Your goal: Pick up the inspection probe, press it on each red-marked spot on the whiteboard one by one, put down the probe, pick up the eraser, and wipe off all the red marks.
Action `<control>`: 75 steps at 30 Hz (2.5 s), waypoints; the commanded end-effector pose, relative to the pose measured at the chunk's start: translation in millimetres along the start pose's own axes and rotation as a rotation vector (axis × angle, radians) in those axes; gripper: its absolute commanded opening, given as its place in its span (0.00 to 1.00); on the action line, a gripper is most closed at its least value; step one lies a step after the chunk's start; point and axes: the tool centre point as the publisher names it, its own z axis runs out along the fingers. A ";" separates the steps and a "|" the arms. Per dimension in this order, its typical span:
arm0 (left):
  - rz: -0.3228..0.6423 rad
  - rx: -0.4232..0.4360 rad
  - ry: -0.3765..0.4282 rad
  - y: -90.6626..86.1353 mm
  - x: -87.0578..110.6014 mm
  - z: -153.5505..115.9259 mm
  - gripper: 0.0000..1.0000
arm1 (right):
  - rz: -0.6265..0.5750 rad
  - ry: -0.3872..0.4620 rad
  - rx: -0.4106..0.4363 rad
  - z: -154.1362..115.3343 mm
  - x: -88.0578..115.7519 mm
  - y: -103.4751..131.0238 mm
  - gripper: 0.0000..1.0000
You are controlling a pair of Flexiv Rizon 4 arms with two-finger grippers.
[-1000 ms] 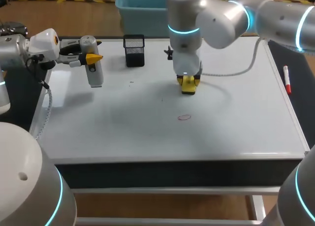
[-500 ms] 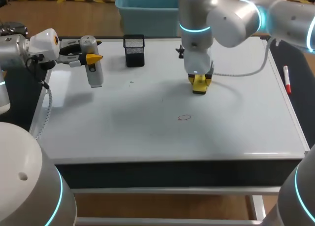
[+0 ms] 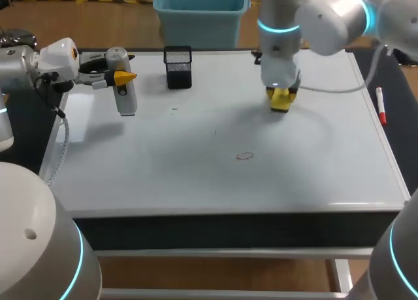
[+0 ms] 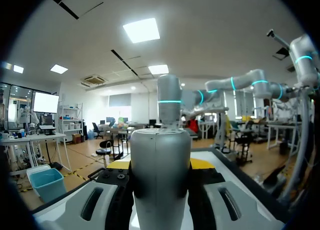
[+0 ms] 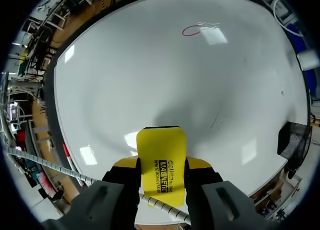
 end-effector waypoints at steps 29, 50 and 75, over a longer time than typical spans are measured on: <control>0.002 0.001 -0.001 -0.7 0.3 0.3 0.00 | 0.032 -0.088 -0.095 2.5 59.1 -99.7 0.00; 0.002 0.001 -0.001 -0.7 0.3 0.3 0.00 | 0.073 -0.074 -0.119 -3.2 59.2 -97.5 0.00; 0.061 -0.012 0.076 -6.0 52.1 34.8 0.00 | 0.073 -0.074 -0.119 -3.2 59.2 -97.5 0.00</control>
